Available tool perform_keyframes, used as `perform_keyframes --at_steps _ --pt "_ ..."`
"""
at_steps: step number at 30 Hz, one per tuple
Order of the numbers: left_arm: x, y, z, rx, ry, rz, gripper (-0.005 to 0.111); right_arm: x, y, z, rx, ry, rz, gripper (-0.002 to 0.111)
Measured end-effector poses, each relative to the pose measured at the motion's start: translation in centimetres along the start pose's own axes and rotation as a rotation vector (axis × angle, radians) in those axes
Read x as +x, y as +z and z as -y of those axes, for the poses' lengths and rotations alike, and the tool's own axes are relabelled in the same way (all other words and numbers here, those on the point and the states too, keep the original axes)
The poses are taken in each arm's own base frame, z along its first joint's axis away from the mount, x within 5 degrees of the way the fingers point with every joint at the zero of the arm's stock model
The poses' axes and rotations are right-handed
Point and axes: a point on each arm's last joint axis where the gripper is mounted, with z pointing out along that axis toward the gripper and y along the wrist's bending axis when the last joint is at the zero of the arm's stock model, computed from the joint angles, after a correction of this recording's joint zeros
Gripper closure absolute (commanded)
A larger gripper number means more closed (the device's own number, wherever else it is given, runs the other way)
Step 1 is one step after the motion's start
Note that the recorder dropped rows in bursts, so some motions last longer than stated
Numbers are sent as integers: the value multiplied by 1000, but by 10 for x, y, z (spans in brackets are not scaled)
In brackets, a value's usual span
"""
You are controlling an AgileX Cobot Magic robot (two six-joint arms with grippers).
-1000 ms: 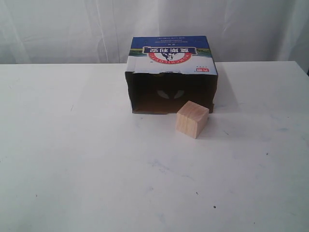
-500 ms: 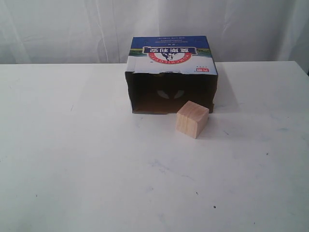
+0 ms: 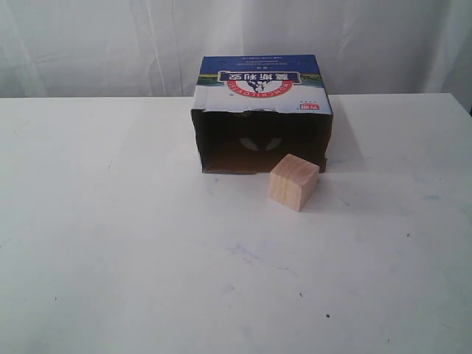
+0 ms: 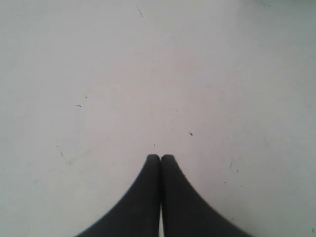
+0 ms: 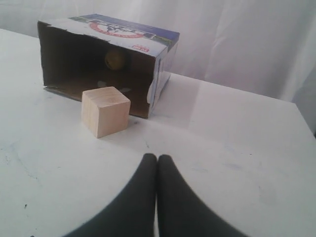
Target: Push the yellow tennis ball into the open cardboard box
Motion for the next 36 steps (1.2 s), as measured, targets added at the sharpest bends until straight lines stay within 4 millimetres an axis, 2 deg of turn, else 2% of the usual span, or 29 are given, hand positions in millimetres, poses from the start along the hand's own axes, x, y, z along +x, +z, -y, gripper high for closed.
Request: perform_keyframes --at_steps 12,36 --pt "0 0 0 0 0 0 107 -1 -2 14 243 44 0 108" --pt "0 0 0 0 0 0 107 -4 -2 14 249 83 38 108"
